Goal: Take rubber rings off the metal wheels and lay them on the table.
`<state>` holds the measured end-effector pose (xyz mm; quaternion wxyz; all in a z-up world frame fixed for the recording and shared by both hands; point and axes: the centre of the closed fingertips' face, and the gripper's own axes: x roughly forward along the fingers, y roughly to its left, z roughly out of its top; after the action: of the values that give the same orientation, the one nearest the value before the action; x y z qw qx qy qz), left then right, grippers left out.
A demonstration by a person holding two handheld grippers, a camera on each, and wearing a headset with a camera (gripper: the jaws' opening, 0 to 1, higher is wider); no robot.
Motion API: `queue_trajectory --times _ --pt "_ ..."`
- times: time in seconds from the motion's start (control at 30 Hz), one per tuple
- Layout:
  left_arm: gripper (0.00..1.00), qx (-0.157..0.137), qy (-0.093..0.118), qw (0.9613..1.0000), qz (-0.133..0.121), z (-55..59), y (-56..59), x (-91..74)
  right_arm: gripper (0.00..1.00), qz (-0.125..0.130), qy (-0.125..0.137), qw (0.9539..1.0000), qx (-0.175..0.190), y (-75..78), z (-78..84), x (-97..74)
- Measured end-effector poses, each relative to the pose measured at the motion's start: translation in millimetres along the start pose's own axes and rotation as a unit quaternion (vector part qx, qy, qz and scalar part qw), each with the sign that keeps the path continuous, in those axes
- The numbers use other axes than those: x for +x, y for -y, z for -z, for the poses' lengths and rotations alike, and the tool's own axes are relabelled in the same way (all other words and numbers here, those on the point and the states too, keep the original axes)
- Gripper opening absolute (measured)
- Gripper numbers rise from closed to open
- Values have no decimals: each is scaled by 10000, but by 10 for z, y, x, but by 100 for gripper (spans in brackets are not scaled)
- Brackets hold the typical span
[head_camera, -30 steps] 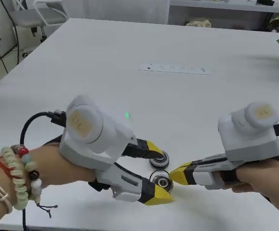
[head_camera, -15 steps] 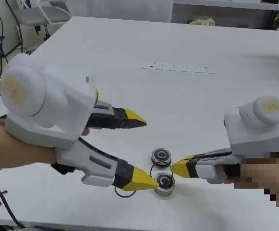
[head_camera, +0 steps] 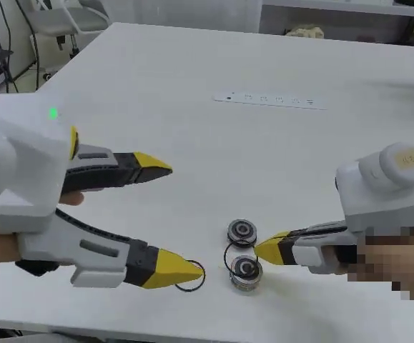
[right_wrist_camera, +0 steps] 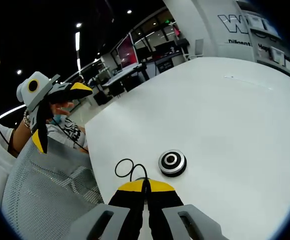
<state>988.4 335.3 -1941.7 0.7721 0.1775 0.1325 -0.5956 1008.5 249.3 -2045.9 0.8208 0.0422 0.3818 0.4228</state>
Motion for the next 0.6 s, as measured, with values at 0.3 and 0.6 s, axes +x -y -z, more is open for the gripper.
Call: queue_trajectory --times 0.3,0.6 --pt "74 -349 148 9987 -347 85 28 -129 0 -21 28 10000 22 -9 -11 -1" --pt "83 -647 72 9970 -406 259 92 -181 0 -15 14 10000 41 4 -5 -7"
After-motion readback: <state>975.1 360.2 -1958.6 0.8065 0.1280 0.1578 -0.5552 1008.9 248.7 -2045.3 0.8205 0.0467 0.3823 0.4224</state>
